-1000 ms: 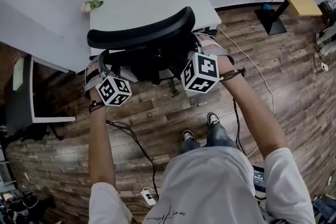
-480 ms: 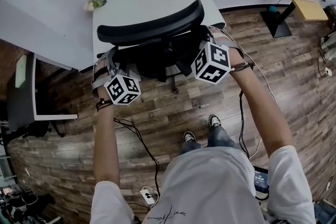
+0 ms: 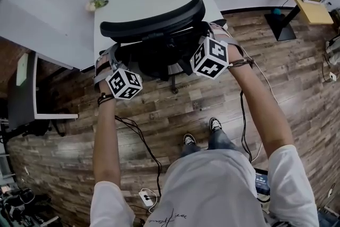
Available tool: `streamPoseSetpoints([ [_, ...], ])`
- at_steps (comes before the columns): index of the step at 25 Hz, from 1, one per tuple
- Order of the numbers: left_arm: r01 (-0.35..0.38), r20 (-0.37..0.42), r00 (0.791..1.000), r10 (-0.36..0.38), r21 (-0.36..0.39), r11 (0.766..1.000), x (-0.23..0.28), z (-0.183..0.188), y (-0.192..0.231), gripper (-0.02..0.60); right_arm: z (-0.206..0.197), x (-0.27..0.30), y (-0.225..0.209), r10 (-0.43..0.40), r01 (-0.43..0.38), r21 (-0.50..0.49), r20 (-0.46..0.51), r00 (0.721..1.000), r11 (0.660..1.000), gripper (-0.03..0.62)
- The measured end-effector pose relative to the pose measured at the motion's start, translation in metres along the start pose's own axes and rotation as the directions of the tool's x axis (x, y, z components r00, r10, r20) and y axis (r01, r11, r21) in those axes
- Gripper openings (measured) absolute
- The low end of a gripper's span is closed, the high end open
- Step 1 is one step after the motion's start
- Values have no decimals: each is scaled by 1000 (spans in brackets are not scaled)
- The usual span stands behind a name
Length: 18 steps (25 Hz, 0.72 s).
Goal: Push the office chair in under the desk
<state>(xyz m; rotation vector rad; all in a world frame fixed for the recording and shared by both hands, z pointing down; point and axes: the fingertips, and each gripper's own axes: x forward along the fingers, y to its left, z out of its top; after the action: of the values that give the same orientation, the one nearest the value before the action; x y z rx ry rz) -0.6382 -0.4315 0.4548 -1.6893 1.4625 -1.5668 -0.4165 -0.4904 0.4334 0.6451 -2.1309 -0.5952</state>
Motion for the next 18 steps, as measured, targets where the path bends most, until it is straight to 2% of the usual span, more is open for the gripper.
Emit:
streamPoseSetpoints([
  [4,10,-12,1000,-10,-3,1000,1,6,-1,216,-6,1,-6,-4,4,14,-22,1000,1000,170],
  [7,26,-17,1000,-27,-17,1000,-1,9,-3,218,-8,1,-6,25,-25,5,-48,999,1000,170],
  [9,28,-5,1000,-28,-49,998,-4,9,-5,221,-9,-1,-5,32,-33,-14,-56,998,999,170],
  [12,21,15,1000,-19,-132,991,-14,9,-3,217,-8,-6,-11,-21,21,-13,-27,999,1000,175],
  [16,29,54,998,-19,-206,978,-44,14,-11,165,-10,-24,-3,-33,32,82,13,999,996,58],
  [18,39,85,996,-16,-283,958,-60,16,-13,148,-9,-32,5,-7,4,142,24,1000,990,14],
])
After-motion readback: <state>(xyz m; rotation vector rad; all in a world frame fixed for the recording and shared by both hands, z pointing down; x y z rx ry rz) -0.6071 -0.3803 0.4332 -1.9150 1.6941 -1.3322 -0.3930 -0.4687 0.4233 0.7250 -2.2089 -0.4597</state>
